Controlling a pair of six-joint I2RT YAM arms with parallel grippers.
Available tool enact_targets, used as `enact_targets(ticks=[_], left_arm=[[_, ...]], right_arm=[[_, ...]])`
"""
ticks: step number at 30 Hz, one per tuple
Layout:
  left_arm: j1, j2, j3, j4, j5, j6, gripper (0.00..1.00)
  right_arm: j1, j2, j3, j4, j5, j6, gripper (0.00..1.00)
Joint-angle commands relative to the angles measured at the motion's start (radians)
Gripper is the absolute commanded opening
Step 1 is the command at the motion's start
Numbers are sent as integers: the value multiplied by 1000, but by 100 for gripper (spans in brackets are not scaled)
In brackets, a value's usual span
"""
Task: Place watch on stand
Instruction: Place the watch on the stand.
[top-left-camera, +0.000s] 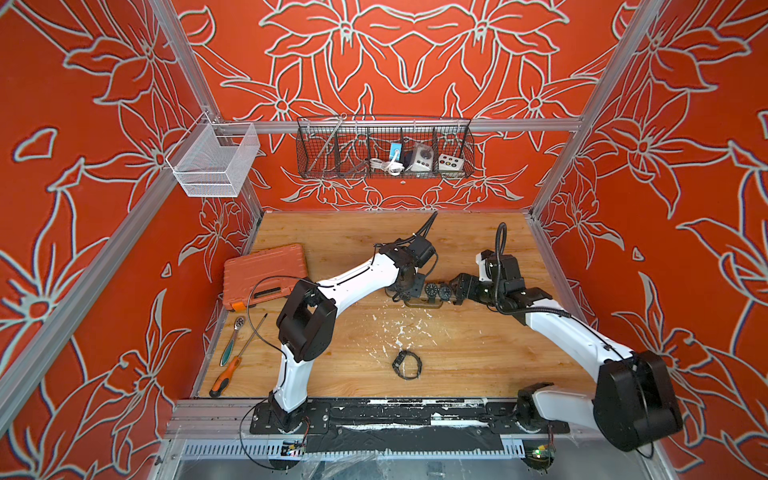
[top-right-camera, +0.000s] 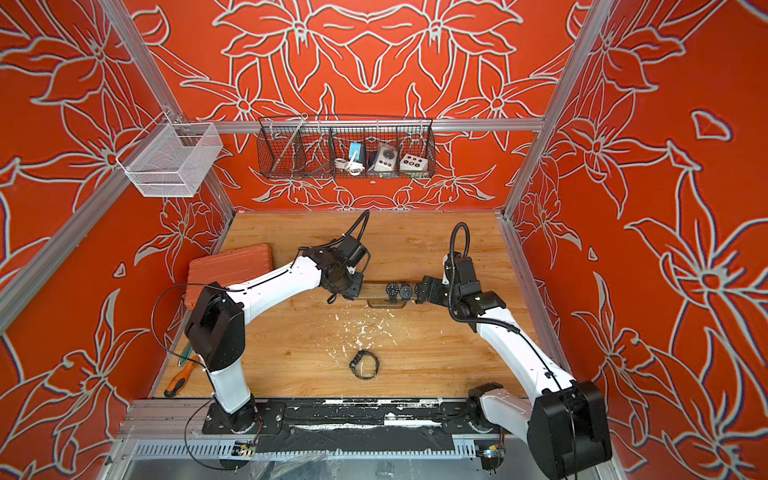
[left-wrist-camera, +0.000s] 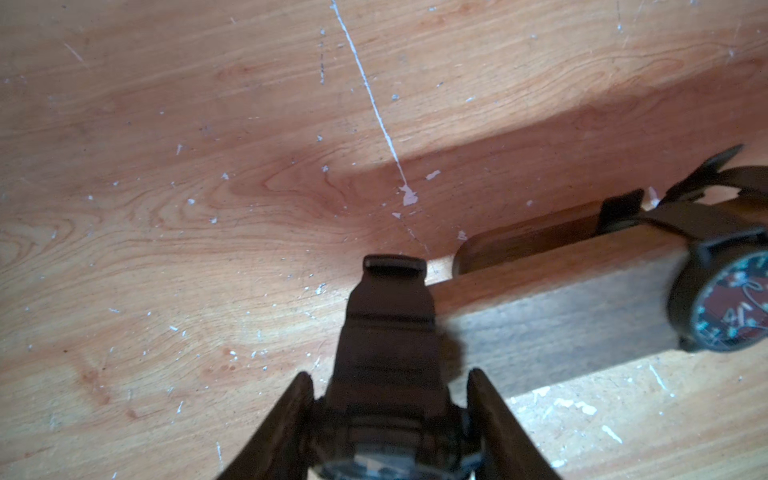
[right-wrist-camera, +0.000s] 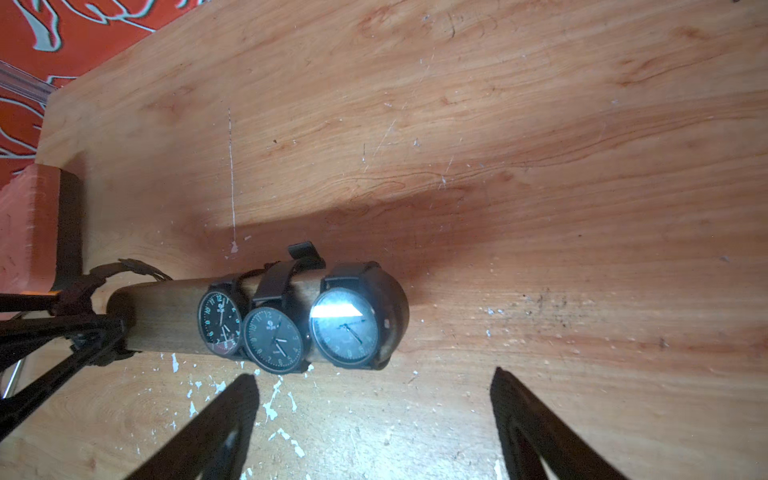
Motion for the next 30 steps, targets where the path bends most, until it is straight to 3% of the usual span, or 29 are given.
enact_targets(ticks=[1, 13, 30], left_arm=[[-12, 22, 41, -40, -4, -3, 44], [-56, 90, 138, -83, 11, -3, 47], [-97, 160, 215, -89, 60, 3, 54]], right_arm=[[-2, 23, -3, 77, -46, 23, 91], [-2, 114, -27, 162, -117, 48, 90], [-1, 114, -25, 163, -128, 36, 90]])
